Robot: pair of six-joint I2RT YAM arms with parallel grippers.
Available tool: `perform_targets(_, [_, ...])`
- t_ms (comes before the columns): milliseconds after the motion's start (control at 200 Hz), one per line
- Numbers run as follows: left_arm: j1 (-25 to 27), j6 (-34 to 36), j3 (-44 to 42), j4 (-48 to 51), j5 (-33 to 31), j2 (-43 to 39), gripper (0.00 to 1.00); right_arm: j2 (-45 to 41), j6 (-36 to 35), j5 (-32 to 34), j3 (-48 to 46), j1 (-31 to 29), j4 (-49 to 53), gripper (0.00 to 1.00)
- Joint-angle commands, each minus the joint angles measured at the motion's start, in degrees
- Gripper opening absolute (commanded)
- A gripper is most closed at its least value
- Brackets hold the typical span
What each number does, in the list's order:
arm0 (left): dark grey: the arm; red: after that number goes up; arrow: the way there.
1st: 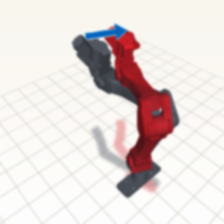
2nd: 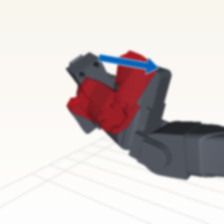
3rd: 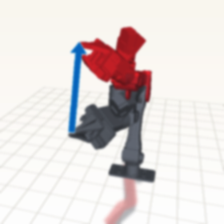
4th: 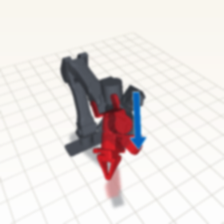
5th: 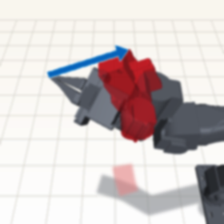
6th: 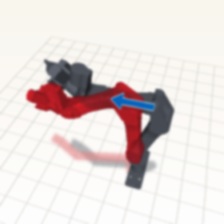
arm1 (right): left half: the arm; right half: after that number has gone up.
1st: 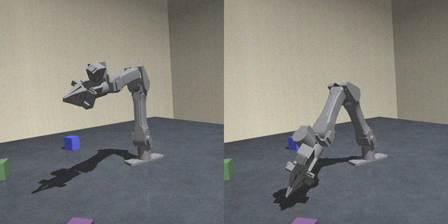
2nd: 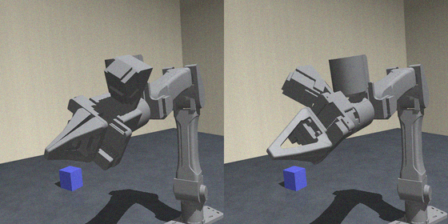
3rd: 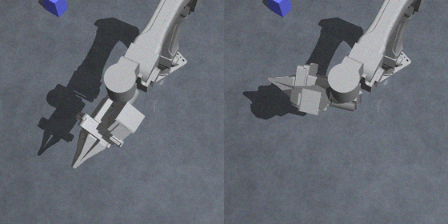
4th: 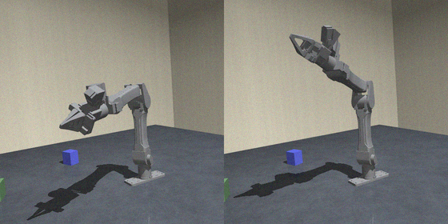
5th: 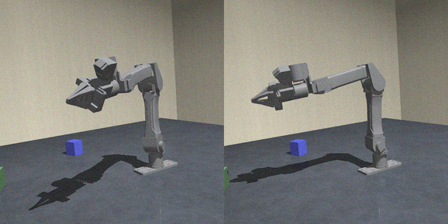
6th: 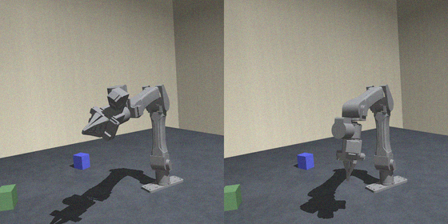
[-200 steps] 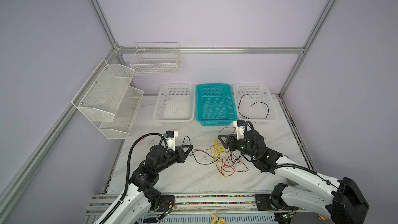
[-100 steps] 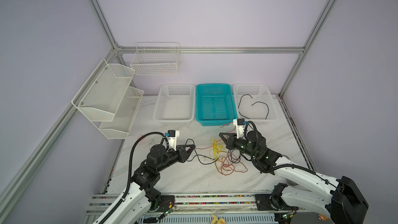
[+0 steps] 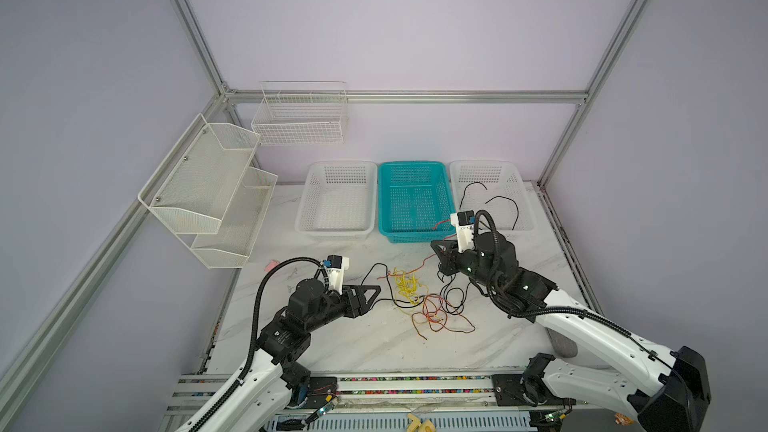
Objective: Untangle the cables
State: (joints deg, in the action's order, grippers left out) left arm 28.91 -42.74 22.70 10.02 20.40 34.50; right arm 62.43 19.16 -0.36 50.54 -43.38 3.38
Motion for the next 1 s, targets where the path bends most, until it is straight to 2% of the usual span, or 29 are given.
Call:
perform_targets(0, [-0.2, 0.7, 2.6, 0.0, 0.5, 0.3, 0.70, 0.9, -5.5, 7.0, 3.5, -1.4, 9.8, 0.00])
perform_targets(205, [-0.2, -0.3, 4.2, -1.1, 2.9, 1.6, 0.72, 0.2, -8.0, 6.7, 6.1, -2.4, 12.8, 0.00])
perform_targets(430, [-0.2, -1.4, 5.0, -2.9, 3.7, -0.1, 0.82, 4.0, -11.0, 17.8, 10.9, -6.2, 20.1, 0.00])
perform_targets(665, [-0.1, -4.1, 4.1, -6.6, 7.4, 4.5, 0.83, 9.2, -11.1, 26.3, 13.7, -12.7, 23.4, 0.00])
perform_targets(750, [0.2, -4.2, 4.0, -7.4, 7.5, 5.3, 0.83, 10.7, -10.9, 31.1, 14.1, -13.9, 24.3, 0.00])
perform_targets(900, [0.7, -4.2, 3.8, -7.9, 8.1, 7.9, 0.83, 11.6, -10.5, 35.0, 13.5, -14.7, 21.9, 0.00])
perform_targets(995, [1.4, -4.2, 3.6, -8.5, 8.0, 8.8, 0.83, 11.7, -10.2, 41.2, 13.5, -15.6, 21.2, 0.00])
